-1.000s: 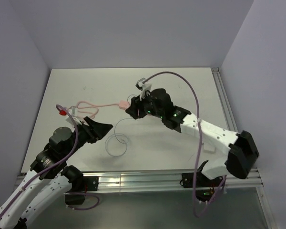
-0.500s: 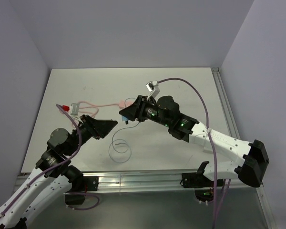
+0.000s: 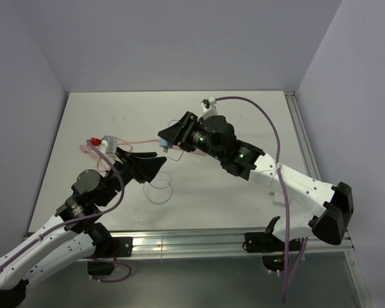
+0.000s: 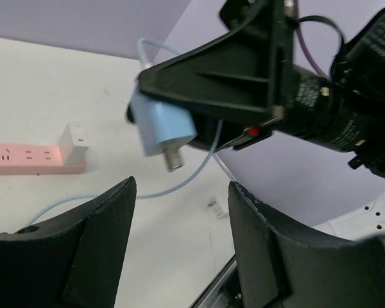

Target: Insert the plug

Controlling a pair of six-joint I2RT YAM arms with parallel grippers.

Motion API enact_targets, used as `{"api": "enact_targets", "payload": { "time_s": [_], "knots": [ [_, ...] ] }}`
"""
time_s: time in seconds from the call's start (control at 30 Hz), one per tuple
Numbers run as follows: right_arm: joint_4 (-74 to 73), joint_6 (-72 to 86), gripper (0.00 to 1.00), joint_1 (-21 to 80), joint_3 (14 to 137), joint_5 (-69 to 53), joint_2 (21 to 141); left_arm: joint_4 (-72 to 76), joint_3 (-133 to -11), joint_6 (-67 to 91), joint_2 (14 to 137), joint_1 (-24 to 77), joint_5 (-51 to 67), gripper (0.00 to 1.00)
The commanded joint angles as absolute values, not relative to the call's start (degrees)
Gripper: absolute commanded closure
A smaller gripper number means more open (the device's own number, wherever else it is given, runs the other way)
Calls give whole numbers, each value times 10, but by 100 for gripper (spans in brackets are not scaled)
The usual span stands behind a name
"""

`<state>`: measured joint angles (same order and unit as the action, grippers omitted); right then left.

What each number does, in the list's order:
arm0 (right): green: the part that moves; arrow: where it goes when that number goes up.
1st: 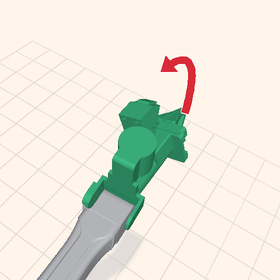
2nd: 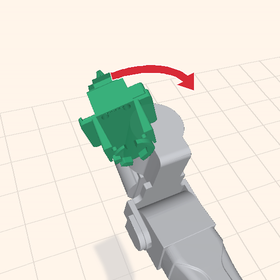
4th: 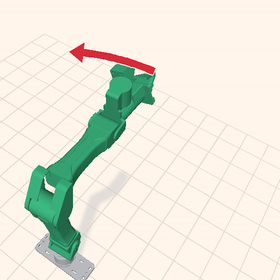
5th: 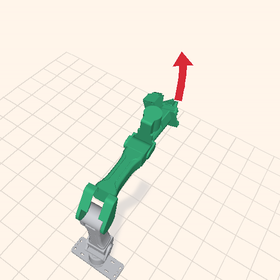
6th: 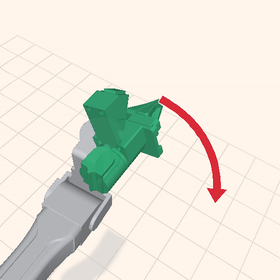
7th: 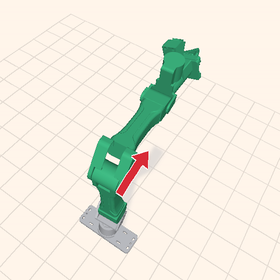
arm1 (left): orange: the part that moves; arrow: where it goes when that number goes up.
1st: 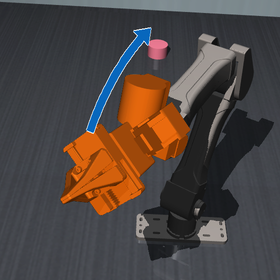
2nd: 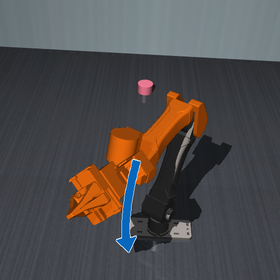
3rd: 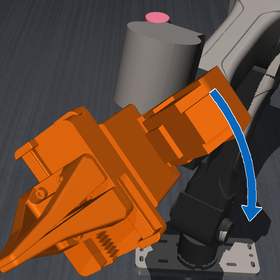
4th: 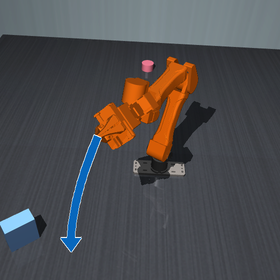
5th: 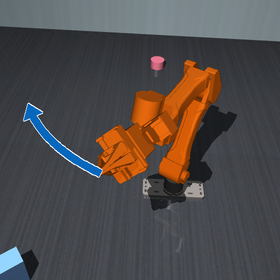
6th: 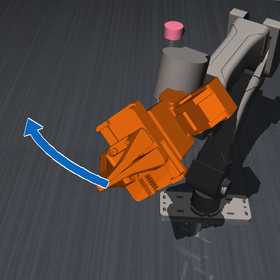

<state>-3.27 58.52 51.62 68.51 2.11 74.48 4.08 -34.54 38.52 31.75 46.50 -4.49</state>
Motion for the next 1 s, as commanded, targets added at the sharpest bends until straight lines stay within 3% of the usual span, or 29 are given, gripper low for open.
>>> {"api": "enact_targets", "payload": {
  "time_s": [0.0, 0.37, 0.6, 0.73, 0.97],
  "knots": [
    [-41, 612, 93, 520, 720, 28, 768, 98, -375, 342, 333, 485, -83, 35],
    [-27, 636, 92, 541, 708, 32, 766, 96, -378, 303, 362, 548, -217, 34],
    [-42, 632, 91, 547, 694, 42, 747, 58, -391, 299, 350, 562, -214, 37],
    [-42, 631, 91, 548, 690, 48, 740, 46, -397, 298, 351, 563, -204, 45],
    [-40, 633, 91, 565, 702, 42, 748, 49, -399, 301, 370, 564, -227, 43]
  ]
}}
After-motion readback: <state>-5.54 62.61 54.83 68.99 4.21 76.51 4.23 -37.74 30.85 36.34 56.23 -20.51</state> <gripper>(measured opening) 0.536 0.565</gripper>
